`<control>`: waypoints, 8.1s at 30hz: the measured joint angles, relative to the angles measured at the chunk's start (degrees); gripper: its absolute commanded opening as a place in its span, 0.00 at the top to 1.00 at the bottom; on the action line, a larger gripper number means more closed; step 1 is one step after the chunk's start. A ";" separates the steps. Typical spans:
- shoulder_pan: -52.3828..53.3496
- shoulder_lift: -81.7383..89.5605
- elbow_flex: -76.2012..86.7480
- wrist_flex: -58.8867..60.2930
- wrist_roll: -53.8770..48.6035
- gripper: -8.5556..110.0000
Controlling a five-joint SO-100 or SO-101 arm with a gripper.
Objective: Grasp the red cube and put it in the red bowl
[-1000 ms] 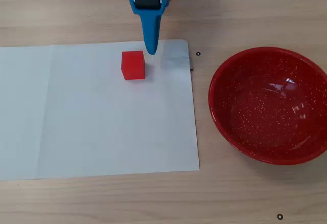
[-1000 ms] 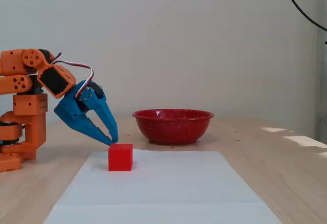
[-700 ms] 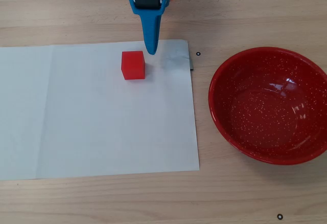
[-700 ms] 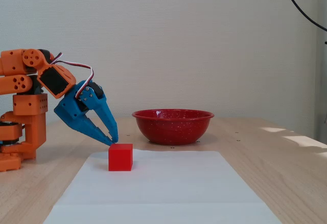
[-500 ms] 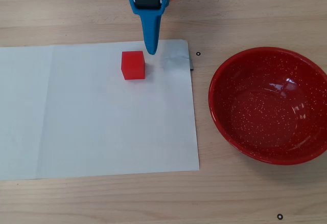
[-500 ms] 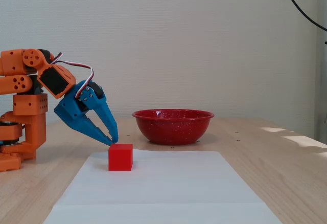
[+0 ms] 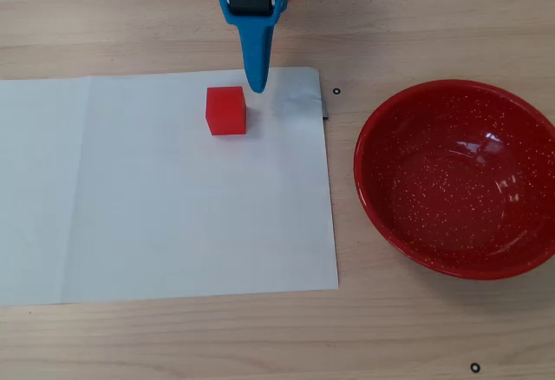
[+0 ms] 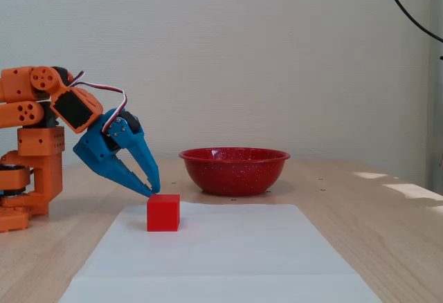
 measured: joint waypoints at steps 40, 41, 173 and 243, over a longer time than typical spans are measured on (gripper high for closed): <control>-8.09 -45.35 -52.21 29.18 7.21 0.87; -8.09 -46.32 -53.26 29.53 7.82 0.86; -10.72 -87.89 -61.96 20.04 16.44 0.92; 32.70 -98.79 -94.13 6.06 -0.44 0.75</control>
